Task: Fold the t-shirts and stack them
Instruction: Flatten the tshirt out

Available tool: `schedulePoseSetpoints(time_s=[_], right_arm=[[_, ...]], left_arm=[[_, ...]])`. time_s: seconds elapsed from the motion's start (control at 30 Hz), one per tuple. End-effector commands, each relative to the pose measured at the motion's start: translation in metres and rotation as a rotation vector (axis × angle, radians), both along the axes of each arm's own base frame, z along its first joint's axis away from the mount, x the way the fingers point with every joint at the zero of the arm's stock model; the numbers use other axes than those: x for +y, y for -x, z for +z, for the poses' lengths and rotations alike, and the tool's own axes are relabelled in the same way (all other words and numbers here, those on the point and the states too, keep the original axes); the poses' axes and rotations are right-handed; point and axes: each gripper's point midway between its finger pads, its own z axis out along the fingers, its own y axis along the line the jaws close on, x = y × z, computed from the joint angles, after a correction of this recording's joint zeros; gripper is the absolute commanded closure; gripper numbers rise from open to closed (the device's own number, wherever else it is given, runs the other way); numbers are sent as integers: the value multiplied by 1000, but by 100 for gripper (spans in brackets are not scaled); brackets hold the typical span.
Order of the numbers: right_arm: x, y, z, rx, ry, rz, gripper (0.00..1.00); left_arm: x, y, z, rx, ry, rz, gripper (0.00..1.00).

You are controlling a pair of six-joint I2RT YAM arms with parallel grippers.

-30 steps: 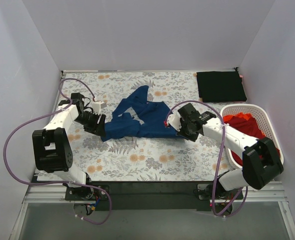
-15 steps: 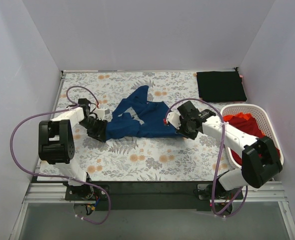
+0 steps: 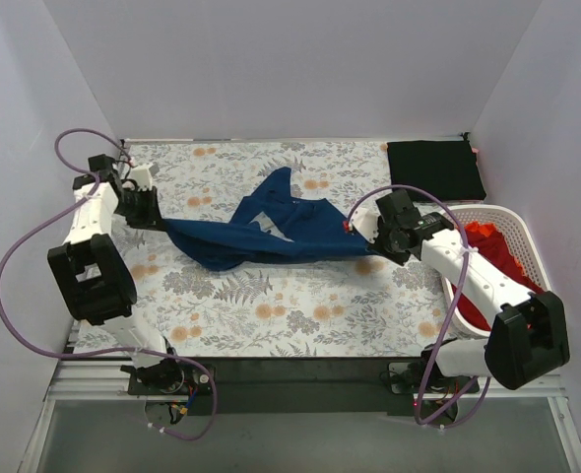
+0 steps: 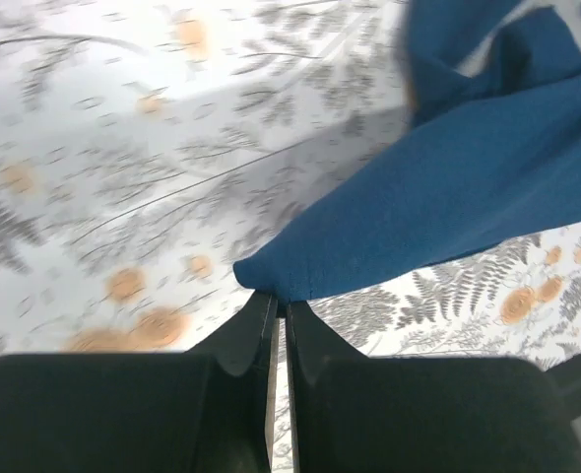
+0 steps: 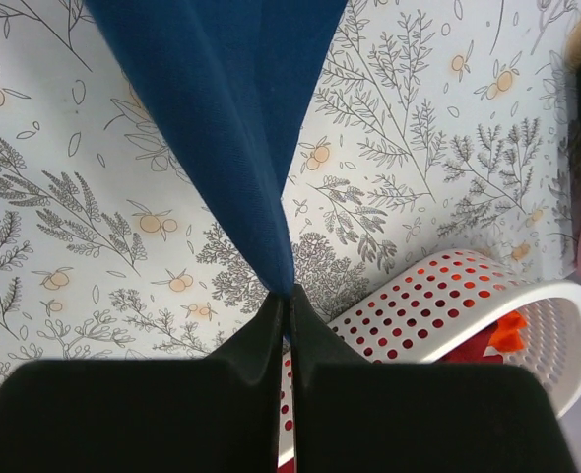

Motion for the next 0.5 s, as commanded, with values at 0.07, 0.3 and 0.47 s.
schedulePoseSetpoints(time_s=[0.07, 0.3, 0.47], right_arm=[[-11, 4, 8, -22, 36, 16, 99], [-14, 1, 18, -60, 29, 5, 99], [1, -40, 68, -180, -27, -2, 99]], left_arm=[[40, 21, -16, 116, -51, 72, 100], [71, 16, -8, 75, -48, 171, 100], [69, -17, 42, -87, -11, 164, 100]])
